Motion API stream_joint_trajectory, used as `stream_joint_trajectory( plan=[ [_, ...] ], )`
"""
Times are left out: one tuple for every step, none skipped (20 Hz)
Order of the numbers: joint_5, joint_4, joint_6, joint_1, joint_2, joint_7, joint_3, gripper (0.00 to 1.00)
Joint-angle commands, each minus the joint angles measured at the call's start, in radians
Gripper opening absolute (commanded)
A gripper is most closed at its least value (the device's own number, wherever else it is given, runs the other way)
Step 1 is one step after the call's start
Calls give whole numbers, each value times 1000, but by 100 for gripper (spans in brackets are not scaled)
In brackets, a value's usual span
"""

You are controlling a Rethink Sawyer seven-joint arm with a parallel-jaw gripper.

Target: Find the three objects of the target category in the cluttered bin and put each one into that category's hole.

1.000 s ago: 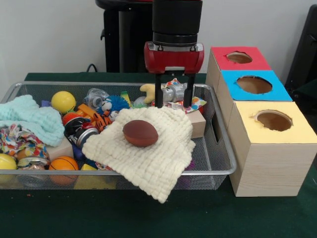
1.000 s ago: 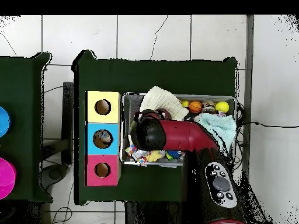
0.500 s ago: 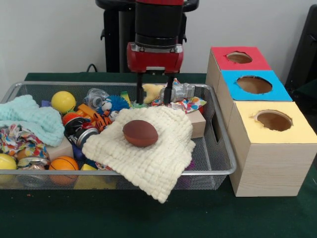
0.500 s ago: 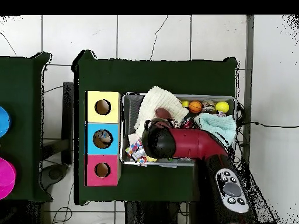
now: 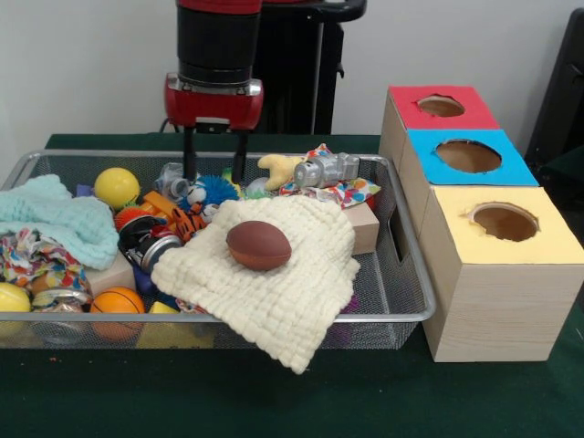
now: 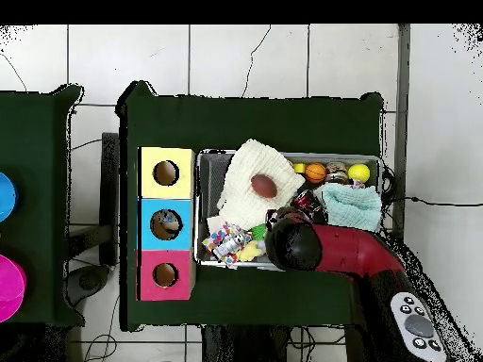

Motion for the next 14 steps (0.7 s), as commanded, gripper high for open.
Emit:
stream_joint_trajectory(
  plan=[
    [-73,65,-11,-19,27,-18,100,100],
    [-78,71,-20,-19,30,-10,99,100],
    [-81,75,-32,-18,33,1,100,100],
    [-88,77,-45,-17,37,9,96,100],
    [-92,78,-55,-18,42,13,95,100],
    [-97,76,-62,-19,47,16,92,100],
    [-102,76,-72,-21,54,18,91,100],
    [-107,72,-78,-21,60,21,89,100],
    [-113,71,-86,-19,66,24,85,100],
    [-119,69,-88,-16,71,28,79,100],
    [-127,67,-96,-11,75,32,72,100],
    [-133,65,-99,-9,77,35,67,100],
    [-137,58,-100,-6,81,38,63,100],
    [-140,57,-104,-9,84,38,65,100]
  ],
)
